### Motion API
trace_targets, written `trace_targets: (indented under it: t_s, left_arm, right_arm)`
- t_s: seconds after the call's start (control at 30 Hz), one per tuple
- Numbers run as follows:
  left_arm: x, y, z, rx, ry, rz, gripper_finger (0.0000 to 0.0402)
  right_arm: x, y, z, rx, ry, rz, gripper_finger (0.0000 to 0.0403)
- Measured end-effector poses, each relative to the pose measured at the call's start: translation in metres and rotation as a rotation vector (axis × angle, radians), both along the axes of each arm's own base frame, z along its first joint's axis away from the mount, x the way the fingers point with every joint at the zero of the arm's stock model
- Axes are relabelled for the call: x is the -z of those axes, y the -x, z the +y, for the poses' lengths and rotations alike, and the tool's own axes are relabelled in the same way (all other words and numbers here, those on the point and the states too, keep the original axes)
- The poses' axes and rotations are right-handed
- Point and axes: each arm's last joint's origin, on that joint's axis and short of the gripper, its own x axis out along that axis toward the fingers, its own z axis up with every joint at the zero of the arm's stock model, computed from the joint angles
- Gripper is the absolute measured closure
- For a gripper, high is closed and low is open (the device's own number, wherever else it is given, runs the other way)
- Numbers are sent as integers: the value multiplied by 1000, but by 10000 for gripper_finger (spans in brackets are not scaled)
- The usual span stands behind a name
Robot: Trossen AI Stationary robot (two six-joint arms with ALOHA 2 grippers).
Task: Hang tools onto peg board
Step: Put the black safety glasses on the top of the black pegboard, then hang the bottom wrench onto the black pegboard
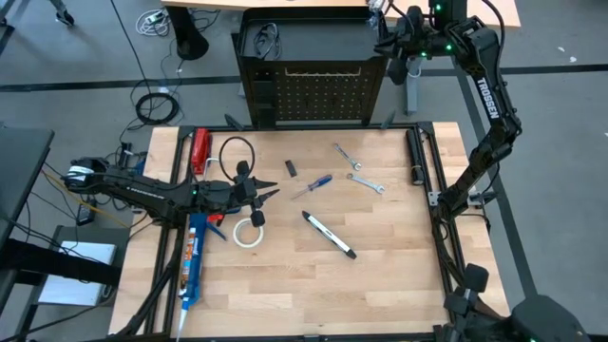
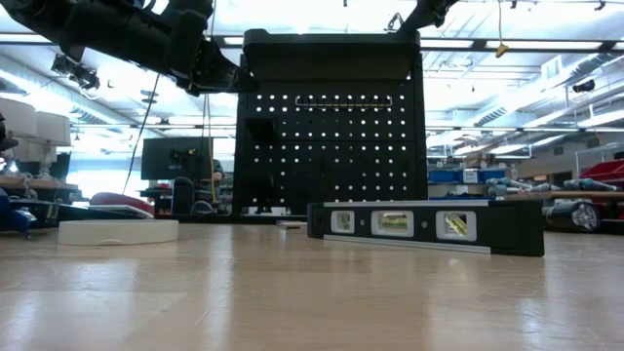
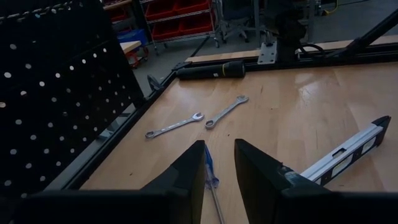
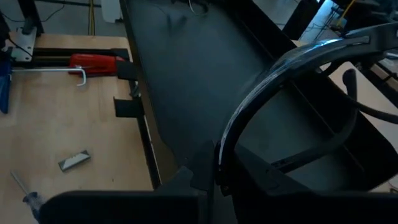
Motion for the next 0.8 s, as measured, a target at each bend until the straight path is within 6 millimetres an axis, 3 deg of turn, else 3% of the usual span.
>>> trace_targets:
  t_s: [0.27,0.8]
  left_arm:
    - [0,0,0,1,-3,1,310]
    - [0,0,0,1,-5,1,310]
  right_arm:
    - [0,0,0,-3,6,4,331]
    - [-2,0,-2,24,35,-1,321]
